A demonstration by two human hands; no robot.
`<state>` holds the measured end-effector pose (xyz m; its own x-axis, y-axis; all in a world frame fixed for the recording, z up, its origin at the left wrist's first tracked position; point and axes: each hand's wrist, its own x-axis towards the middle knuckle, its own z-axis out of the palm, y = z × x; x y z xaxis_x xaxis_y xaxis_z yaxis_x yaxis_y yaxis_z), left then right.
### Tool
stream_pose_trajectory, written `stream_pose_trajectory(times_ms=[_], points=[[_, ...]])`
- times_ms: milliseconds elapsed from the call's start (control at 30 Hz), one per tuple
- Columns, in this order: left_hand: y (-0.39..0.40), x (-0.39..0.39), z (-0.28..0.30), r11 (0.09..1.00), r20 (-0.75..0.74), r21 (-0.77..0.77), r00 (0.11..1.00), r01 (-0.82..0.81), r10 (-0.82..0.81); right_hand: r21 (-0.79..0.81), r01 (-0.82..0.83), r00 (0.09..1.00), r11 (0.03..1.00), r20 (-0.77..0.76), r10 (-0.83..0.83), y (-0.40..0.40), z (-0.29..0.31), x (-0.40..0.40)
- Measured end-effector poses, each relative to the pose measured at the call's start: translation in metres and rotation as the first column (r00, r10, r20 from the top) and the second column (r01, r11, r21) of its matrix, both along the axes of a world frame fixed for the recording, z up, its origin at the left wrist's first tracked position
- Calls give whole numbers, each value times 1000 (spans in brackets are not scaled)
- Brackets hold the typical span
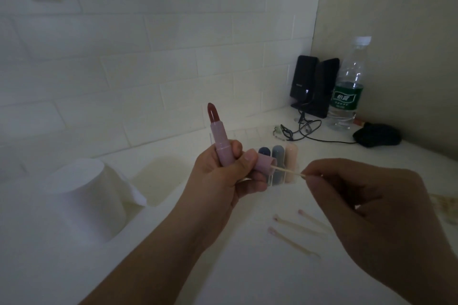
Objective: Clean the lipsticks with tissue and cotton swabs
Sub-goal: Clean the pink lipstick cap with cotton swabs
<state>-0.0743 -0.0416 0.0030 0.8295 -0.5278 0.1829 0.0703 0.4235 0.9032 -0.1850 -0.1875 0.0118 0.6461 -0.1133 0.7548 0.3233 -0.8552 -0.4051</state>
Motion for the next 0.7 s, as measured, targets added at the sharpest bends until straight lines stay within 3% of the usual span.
stream_pose_trajectory(times_ms=[200, 333, 500, 700], points=[[2, -1, 3, 1000, 5, -18, 1000, 11, -11, -7, 102, 995, 995, -16, -102, -1, -3, 5], [1, -2, 4, 999, -88, -46, 996, 27, -31, 9, 5, 994, 1000, -112, -4, 2, -1, 1], [3, -3, 10, 995, -169, -47, 981, 84, -91, 290, -89, 991, 953, -73, 114, -5, 5, -1], [3, -4, 11, 996, -224, 1, 971, 90, -87, 126, 0, 1000, 992, -24, 3, -2, 4, -1]])
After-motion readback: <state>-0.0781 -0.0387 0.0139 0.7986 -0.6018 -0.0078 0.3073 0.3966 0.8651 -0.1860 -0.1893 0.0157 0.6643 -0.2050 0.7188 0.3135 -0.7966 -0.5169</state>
